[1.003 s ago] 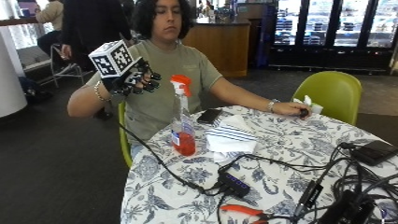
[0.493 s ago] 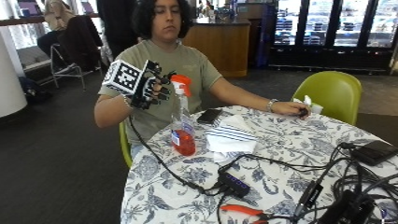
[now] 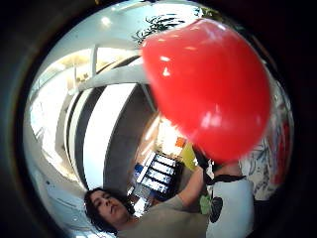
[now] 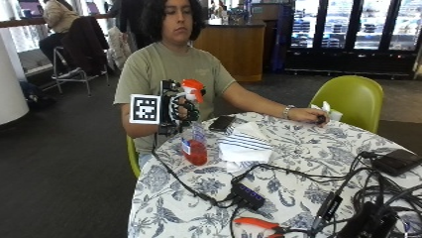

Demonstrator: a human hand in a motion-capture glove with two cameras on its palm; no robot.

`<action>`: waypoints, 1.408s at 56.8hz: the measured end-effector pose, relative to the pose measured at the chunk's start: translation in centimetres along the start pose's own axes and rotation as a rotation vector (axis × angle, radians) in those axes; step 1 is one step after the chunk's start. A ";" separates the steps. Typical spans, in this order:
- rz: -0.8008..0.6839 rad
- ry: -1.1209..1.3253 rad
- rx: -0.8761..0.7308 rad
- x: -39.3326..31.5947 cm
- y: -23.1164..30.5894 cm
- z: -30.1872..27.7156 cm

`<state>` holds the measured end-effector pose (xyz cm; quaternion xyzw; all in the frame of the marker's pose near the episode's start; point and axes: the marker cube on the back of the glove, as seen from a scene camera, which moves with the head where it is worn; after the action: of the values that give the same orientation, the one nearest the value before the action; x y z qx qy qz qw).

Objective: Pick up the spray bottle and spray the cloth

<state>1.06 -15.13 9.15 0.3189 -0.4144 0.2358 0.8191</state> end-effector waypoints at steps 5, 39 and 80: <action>-0.007 0.016 0.066 0.3 -1.1 0.5; 0.060 0.027 0.086 1.9 -8.1 3.2; 0.026 0.274 -0.794 -13.9 -4.8 2.9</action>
<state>-4.94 -22.17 -2.63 -0.0611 -0.3643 0.1083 0.9230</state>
